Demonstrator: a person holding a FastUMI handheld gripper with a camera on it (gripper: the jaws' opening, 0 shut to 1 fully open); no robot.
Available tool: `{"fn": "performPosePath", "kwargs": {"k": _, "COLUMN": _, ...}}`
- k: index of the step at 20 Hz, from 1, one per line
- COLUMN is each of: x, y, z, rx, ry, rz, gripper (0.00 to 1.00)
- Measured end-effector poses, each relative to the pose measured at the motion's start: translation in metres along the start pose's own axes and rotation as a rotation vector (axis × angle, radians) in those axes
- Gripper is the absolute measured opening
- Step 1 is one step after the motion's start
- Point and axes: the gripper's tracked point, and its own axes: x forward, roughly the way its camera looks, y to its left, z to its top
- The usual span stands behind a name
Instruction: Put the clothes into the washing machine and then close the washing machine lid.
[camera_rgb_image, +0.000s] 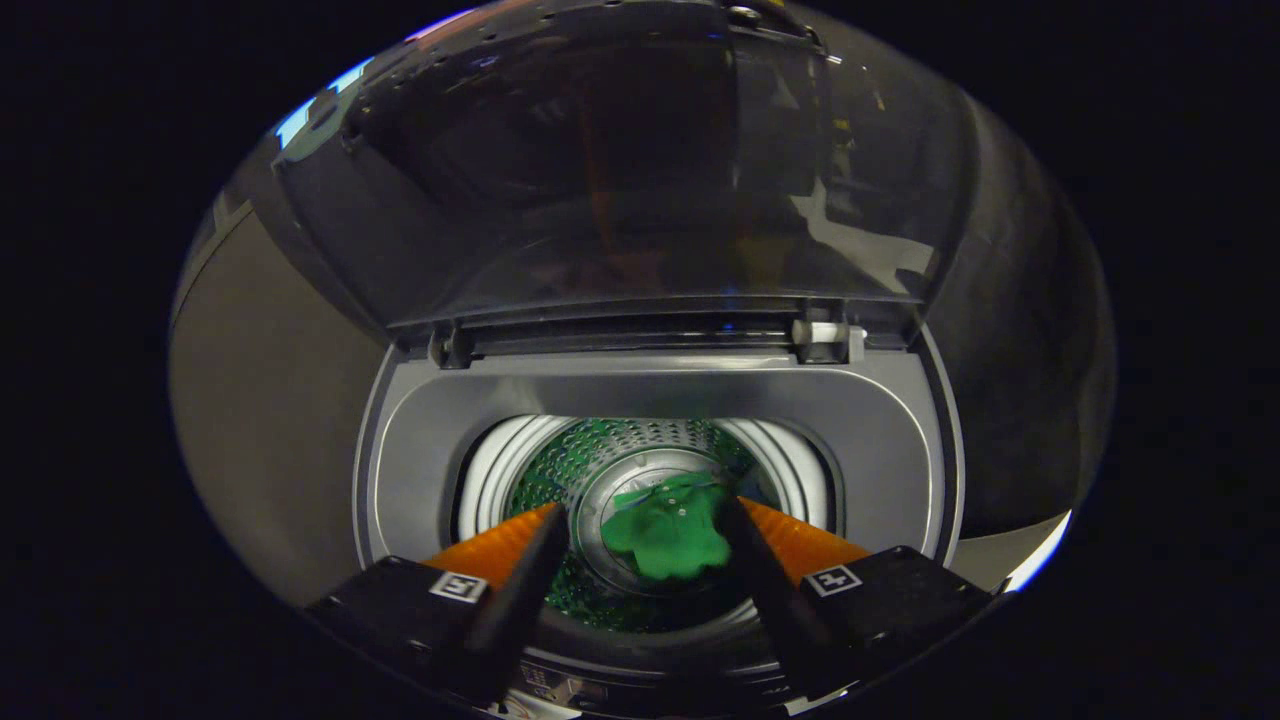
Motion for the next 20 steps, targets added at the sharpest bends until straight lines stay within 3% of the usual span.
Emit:
{"fn": "performPosePath", "kwargs": {"k": 5, "x": -0.024, "y": 0.007, "z": 0.006, "rx": -0.057, "ry": -0.068, "rz": -0.006, "gripper": 1.0}}
{"fn": "performPosePath", "kwargs": {"k": 8, "x": -0.062, "y": 0.025, "z": 0.024, "rx": -0.066, "ry": -0.155, "rz": 0.062, "gripper": 1.0}}
{"fn": "performPosePath", "kwargs": {"k": 11, "x": -0.101, "y": 0.035, "z": 0.052, "rx": -0.105, "ry": -0.303, "rz": 0.102, "gripper": 0.99}}
{"fn": "performPosePath", "kwargs": {"k": 17, "x": -0.217, "y": 0.077, "z": 0.153, "rx": -0.167, "ry": -0.717, "rz": 0.182, "gripper": 0.99}}
{"fn": "performPosePath", "kwargs": {"k": 20, "x": -0.249, "y": 0.095, "z": 0.194, "rx": -0.152, "ry": -0.814, "rz": 0.192, "gripper": 0.98}}
